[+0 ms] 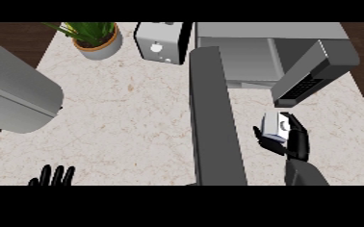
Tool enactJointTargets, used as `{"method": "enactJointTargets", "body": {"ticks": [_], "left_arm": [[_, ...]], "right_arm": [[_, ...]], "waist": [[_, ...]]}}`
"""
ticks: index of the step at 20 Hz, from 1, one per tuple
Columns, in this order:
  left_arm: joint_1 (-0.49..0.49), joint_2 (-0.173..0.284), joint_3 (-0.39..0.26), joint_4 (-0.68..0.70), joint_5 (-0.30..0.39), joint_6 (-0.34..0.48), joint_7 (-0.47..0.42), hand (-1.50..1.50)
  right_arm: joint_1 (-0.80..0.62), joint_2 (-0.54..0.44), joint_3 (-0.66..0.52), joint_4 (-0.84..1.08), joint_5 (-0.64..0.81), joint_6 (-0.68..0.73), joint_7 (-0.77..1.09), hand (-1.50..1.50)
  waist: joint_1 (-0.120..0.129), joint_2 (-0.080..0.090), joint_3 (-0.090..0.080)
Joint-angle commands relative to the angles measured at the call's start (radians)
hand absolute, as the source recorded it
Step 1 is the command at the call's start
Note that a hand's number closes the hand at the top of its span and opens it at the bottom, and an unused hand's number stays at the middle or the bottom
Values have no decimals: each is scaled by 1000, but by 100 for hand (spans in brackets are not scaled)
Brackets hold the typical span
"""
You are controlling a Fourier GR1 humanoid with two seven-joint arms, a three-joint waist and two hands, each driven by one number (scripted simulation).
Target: Pick up the milk, place it into the microwave and close the microwave
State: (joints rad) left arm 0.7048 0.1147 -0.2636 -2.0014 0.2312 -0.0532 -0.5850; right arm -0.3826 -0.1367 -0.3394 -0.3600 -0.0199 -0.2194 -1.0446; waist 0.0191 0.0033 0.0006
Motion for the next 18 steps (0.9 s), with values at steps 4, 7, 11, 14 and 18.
{"method": "enactJointTargets", "body": {"ticks": [4,7,11,14,18], "left_arm": [[19,26,-3,-52,12,-6,36,-150],[-28,9,-2,-8,10,-2,32,-150],[-36,38,66,-31,80,-24,55,-150],[91,2,-49,11,-10,-36,-60,-150],[38,42,34,-35,46,-30,10,-150]], "right_arm": [[-64,-2,-21,67,8,-39,-130,150],[-132,12,-4,96,26,1,-110,150],[-166,-46,1,82,21,128,-96,150],[-122,-4,6,92,24,121,-147,150],[-136,-8,5,73,20,123,-156,150]], "waist": [[5,3,2],[18,10,3],[10,7,2],[12,2,2],[1,1,1]]}}
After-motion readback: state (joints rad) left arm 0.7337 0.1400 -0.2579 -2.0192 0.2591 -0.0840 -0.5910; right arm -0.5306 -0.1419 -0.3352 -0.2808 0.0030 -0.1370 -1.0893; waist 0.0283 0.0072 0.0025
